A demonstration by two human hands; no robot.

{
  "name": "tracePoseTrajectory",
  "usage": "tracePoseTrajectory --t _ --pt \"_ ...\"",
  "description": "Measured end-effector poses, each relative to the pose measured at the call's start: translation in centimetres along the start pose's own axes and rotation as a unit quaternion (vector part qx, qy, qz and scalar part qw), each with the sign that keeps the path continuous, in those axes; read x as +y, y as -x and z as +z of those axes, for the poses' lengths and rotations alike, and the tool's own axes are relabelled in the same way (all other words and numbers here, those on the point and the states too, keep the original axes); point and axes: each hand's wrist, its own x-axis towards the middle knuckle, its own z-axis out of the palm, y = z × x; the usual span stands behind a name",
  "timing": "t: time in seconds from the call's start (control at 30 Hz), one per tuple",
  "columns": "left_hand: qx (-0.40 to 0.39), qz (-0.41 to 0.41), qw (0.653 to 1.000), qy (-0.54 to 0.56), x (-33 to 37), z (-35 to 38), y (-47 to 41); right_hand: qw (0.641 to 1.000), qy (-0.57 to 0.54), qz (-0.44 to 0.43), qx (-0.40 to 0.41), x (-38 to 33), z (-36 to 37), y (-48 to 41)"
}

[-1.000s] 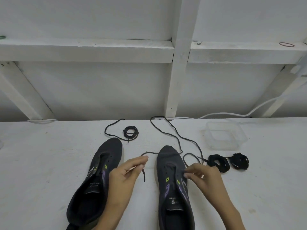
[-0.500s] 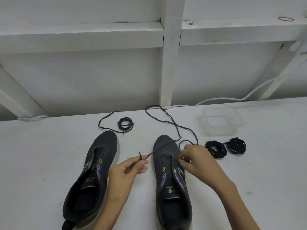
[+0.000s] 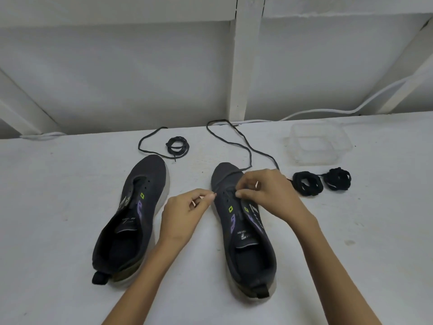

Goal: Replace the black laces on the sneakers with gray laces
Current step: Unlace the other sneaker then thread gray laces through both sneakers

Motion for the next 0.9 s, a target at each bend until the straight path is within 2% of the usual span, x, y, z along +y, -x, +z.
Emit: tracePoseTrajectory --t 0.2,0.33,0.57,0.77,0.9 --pt "-0.023 0.016 0.99 -0.142 1.1 -0.6 -1.1 0.996 -0.088 0.012 0.023 0.4 2.1 -0.4" --pt "-0.04 0.052 0.976 -0.21 2.3 -1.0 -1.8 0.988 -0.149 -0.011 0.036 0.6 2.8 -0.2" --pt "-0.115 0.083 0.931 -0.337 4.5 -1.4 -3.3 0.978 -0.195 0.007 0.077 0.8 4.3 0.1" --pt "-0.179 0.086 0.894 -0.401 6.5 -1.2 -5.0 0.968 -0.226 0.016 0.105 0.9 4.8 0.5" --pt "-0.209 0.077 0.891 -0.396 6.8 -0.8 -5.8 0.969 -0.218 0.012 0.113 1.0 4.9 0.5"
